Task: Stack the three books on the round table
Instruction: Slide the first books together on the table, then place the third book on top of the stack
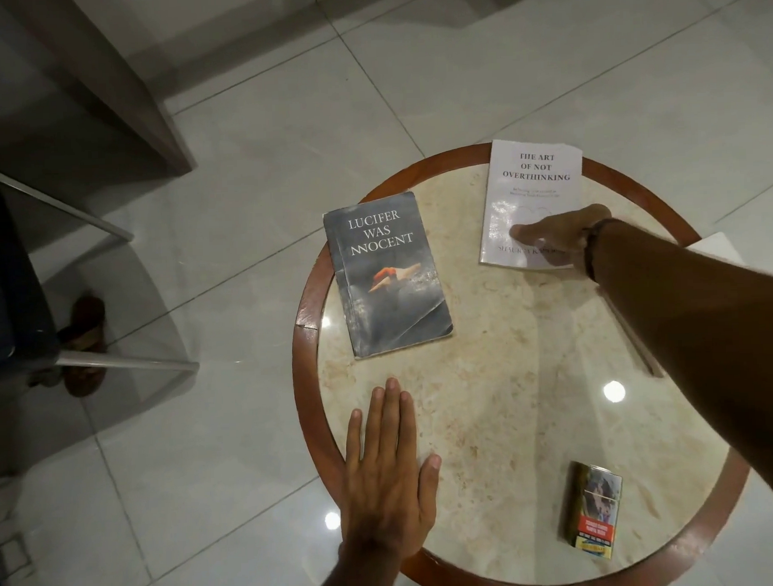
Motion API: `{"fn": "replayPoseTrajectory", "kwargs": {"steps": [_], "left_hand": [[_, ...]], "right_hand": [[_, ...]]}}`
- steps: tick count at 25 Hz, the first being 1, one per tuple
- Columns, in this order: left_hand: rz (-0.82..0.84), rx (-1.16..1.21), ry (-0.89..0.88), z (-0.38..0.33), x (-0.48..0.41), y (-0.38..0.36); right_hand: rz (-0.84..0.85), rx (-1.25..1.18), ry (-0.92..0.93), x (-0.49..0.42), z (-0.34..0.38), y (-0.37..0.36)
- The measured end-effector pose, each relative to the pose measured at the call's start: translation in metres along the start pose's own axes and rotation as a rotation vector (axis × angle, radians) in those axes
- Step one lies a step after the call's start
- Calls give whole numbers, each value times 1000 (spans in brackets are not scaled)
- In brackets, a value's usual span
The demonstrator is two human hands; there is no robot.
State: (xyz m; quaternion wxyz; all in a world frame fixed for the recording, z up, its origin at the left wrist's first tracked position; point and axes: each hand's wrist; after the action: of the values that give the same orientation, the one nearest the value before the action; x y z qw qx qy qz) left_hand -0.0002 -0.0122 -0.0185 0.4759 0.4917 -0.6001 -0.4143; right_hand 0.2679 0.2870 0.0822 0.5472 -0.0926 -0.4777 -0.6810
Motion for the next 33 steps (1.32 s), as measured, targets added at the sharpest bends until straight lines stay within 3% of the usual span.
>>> {"fn": "replayPoseTrajectory", "kwargs": {"steps": [7, 14, 21, 25, 28, 30, 33], "left_hand": [[3, 46, -7, -1, -2, 6], [26, 28, -5, -2, -3, 8], [17, 60, 6, -1, -2, 7], [8, 38, 12, -1, -1, 7], [24, 7, -13, 0, 1, 7], [22, -2, -41, 1, 3, 7], [3, 0, -50, 0, 2, 7]], "right_hand": [[91, -249, 205, 69, 14, 15], [270, -148, 278, 97, 17, -81], [-95, 331, 425, 83, -10, -118], [-195, 249, 432, 91, -28, -107], [-480, 175, 327, 98, -60, -58], [-634, 206, 138, 101, -89, -13], [-625, 166, -275, 112, -122, 37]]}}
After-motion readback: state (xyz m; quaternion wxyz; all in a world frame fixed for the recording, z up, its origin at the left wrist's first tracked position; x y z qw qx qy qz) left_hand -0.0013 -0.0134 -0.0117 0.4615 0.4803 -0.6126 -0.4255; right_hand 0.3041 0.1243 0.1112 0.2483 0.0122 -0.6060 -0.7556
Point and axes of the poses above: each hand's wrist, its own x-axis away from the middle knuckle, its own y-axis out of the back of the hand, z = x × y, and after that the axes turned 7 degrees about y, right-handed
